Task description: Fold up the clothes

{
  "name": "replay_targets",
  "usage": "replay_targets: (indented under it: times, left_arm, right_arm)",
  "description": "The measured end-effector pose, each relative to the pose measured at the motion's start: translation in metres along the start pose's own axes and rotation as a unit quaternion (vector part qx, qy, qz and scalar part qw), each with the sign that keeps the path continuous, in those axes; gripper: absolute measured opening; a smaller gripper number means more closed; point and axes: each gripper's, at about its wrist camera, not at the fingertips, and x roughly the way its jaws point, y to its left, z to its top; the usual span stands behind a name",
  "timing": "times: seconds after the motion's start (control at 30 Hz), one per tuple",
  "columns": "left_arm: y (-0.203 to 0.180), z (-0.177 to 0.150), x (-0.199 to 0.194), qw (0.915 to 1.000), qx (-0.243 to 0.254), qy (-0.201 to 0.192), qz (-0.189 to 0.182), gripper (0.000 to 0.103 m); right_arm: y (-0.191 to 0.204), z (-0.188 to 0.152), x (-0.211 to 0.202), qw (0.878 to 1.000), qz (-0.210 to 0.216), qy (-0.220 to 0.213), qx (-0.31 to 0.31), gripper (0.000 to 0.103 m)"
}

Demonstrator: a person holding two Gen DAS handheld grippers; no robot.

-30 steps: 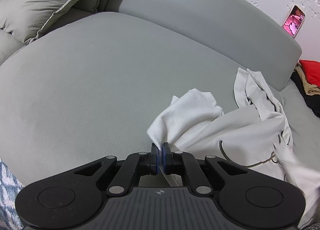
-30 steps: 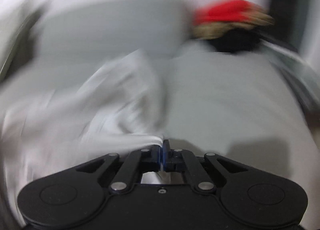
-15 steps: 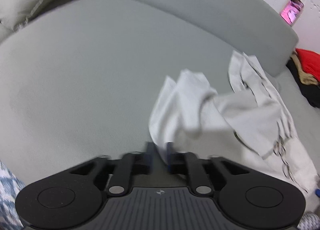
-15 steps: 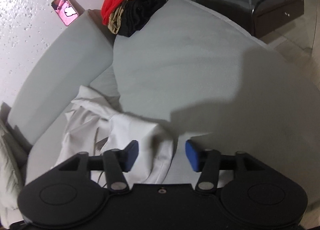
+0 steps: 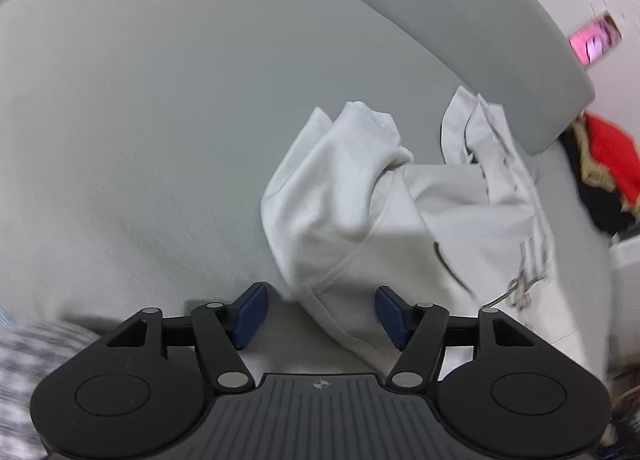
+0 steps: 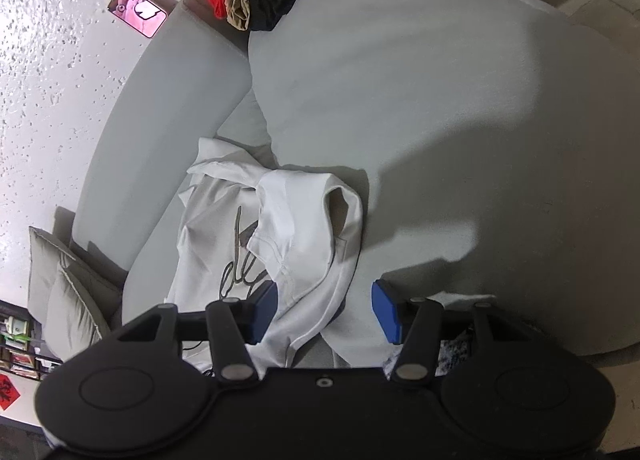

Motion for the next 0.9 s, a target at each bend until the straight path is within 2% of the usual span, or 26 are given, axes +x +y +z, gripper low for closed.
replay_targets:
  times: [0.1, 0.2, 0.3, 0.47, 0.63, 0.73, 0.83, 0.9]
  left_arm:
    - [0.008, -0.002, 0.005, 0.9973, -0.043, 0.011, -0.059, 0.063]
    - [0.014, -0.005, 0.011, 0.9908, -0.072, 0.024, -0.112, 0.062]
    - [0.020, -0.008, 0.011, 0.9882, -0.076, 0.015, -0.132, 0.057]
    - [0.024, -0.007, 0.013, 0.9869, -0.073, 0.003, -0.143, 0.052]
    - [0.011, -0.005, 0.018, 0.9929, -0.027, -0.012, -0.115, 0.047]
    - [0.011, -0.004, 0.020, 0.9938, -0.022, -0.019, -0.107, 0.043]
    - [0.010, -0.001, 0.023, 0.9946, -0.019, -0.021, -0.100, 0.039]
    - [0.009, -0.002, 0.023, 0.9949, -0.013, -0.023, -0.098, 0.039]
  right_arm:
    - [-0.006, 0.001, 0.003, 1.000, 0.007, -0.001, 0.009, 0.051]
    - [-0.010, 0.003, 0.003, 1.000, 0.016, 0.000, 0.014, 0.051]
    - [-0.013, 0.006, 0.001, 1.000, 0.017, 0.007, 0.013, 0.050]
    - [-0.018, 0.009, -0.001, 1.000, -0.007, 0.026, -0.013, 0.044]
    - [-0.013, 0.010, 0.009, 0.999, -0.021, 0.019, -0.043, 0.041]
    - [-0.010, 0.011, 0.015, 0.998, -0.030, 0.014, -0.061, 0.041]
    - [-0.007, 0.012, 0.020, 0.996, -0.038, 0.009, -0.079, 0.035]
    - [0.006, 0.008, 0.024, 0.991, -0.067, 0.010, -0.114, 0.035]
